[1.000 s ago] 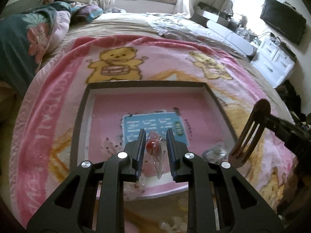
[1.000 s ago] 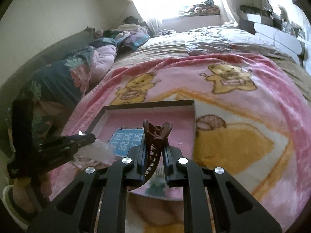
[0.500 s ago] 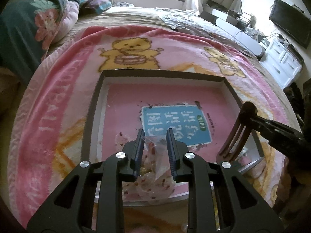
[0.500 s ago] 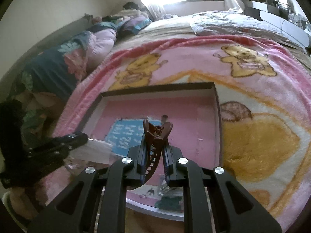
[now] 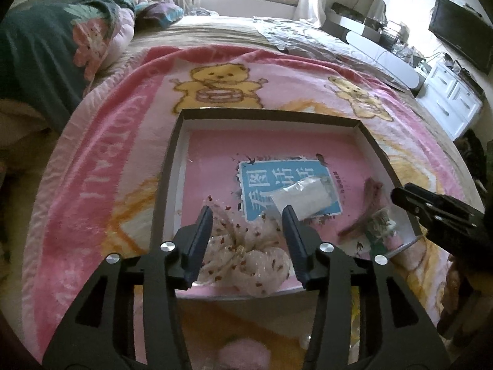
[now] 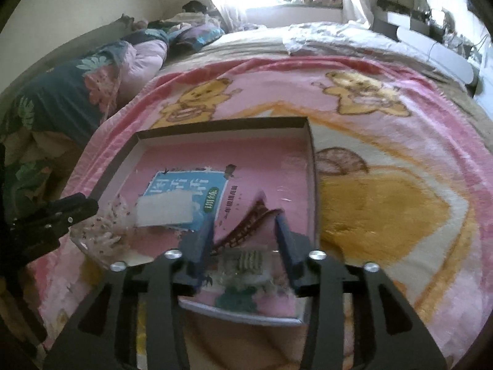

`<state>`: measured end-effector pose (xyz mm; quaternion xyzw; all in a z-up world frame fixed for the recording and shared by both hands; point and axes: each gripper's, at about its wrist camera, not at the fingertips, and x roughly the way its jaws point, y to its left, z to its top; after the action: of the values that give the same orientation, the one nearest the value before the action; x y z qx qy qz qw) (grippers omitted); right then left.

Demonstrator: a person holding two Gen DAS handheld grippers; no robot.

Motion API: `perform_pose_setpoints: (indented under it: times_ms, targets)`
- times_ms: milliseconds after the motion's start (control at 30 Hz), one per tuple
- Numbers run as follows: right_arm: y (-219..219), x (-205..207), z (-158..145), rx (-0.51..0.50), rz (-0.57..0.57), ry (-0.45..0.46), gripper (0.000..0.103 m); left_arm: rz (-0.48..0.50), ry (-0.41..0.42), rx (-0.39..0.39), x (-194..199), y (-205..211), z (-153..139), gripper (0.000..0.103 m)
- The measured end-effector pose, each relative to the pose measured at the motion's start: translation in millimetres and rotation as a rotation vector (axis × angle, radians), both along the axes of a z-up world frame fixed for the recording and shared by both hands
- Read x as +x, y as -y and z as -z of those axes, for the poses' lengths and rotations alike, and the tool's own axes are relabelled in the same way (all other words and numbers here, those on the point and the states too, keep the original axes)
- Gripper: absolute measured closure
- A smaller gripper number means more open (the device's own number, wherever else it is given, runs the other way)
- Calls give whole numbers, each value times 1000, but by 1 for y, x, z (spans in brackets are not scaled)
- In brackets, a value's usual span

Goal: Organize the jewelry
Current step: 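Open both grippers to drop bag and claw clip into the tray, then withdraw both grippers from the tray toward the loose items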

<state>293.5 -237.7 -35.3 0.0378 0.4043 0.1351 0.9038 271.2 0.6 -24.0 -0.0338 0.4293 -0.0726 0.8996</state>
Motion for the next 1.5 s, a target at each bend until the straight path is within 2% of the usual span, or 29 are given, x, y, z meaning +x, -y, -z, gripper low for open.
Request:
perform_pose_setpoints:
  times_ms: [67, 200, 267, 433, 567, 733, 1133, 1500]
  targets:
    - [2, -9, -6, -8, 13, 26, 40, -1, 13, 4, -6, 0, -5, 57]
    - [8, -30, -22, -19, 31, 87, 25, -4, 39, 11, -18, 0, -17, 45]
    - [12, -40, -30, -25, 46, 117, 13, -3, 56, 14, -26, 1, -24, 40]
    - [20, -62, -48, -30, 59, 161, 7, -3, 91, 11, -47, 2, -41, 21]
    - [25, -79, -61, -33, 58, 192, 6, 0, 120, 16, -62, 4, -53, 14]
    - [27, -98, -74, -30, 53, 218, 6, 1, 151, 21, -82, 6, -67, 11]
    - [21, -144, -103, -32, 25, 282, 6, 8, 197, 21, -117, 11, -87, 10]
    - [18, -176, -115, -33, 6, 316, 6, 11, 222, 21, -147, 11, -90, 10]
